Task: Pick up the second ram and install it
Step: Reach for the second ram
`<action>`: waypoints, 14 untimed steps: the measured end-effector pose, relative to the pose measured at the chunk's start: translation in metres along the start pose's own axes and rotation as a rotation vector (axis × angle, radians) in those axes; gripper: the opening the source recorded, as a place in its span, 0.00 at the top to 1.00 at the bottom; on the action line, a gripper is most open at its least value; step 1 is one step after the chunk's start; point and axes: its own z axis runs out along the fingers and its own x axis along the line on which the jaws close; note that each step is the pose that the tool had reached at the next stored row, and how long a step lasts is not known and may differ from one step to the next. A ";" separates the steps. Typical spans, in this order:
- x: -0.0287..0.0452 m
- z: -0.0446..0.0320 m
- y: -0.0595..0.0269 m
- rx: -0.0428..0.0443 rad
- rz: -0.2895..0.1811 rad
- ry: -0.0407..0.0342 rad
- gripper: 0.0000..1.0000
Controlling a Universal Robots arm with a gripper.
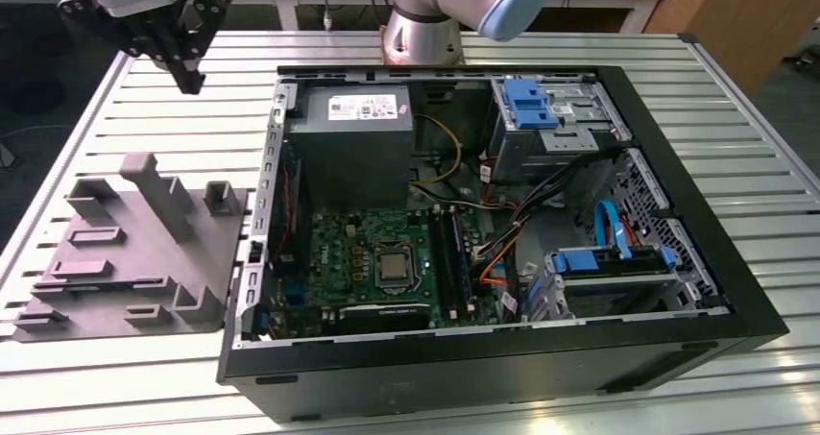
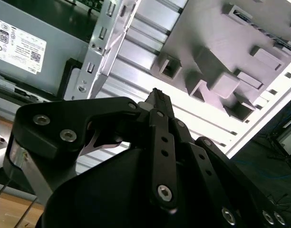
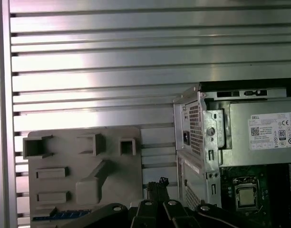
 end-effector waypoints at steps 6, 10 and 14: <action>0.0179 -0.0002 -0.0014 -0.0001 0.000 -0.0015 0.90; 0.0292 -0.0001 -0.0022 -0.0002 0.000 -0.0023 0.90; 0.0390 0.0006 -0.0030 -0.0001 0.000 -0.0023 0.90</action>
